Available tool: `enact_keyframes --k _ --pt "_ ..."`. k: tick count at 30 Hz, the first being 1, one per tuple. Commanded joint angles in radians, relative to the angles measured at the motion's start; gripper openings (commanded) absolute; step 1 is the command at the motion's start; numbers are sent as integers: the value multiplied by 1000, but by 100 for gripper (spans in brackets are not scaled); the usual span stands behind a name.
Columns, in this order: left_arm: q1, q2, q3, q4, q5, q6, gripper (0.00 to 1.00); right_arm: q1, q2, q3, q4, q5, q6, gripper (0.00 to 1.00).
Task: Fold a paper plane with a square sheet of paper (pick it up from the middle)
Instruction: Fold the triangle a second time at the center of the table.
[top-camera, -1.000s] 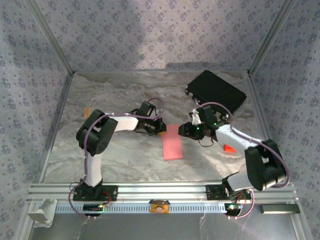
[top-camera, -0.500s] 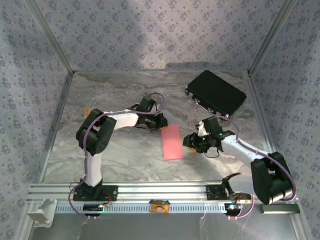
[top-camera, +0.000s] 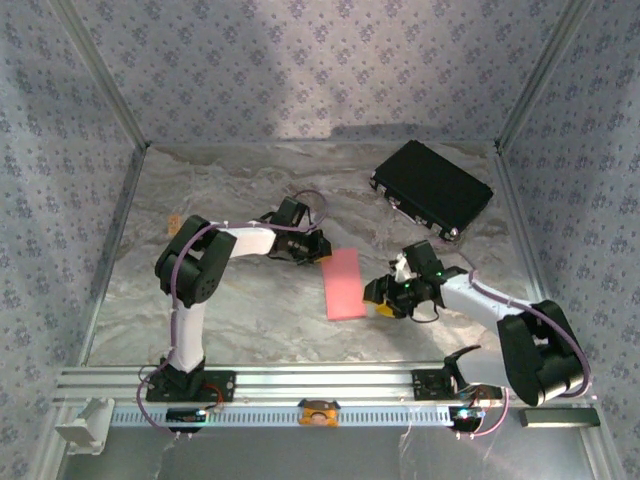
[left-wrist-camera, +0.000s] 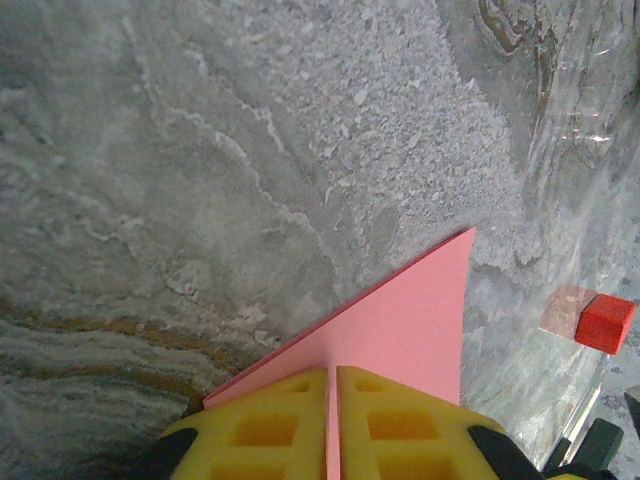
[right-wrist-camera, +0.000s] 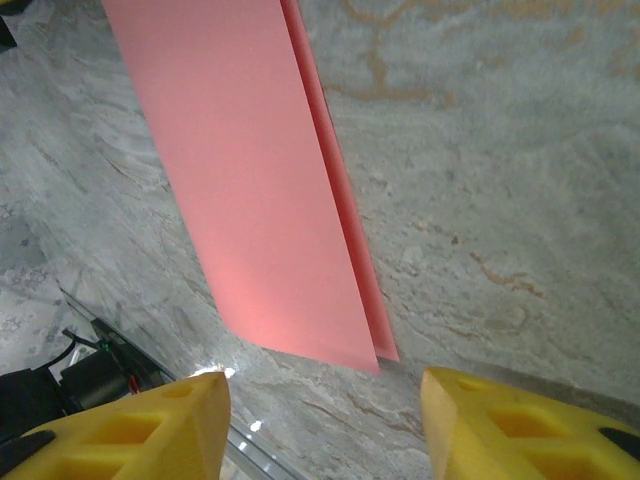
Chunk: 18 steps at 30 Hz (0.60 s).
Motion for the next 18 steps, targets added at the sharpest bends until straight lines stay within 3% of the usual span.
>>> enact_keyframes --k 1,18 --pt "-1 37 -35 -15 -15 1 10 16 25 -20 25 -44 32 56" --pt "-3 43 -33 -18 -10 2 11 51 110 -11 105 -68 54 52"
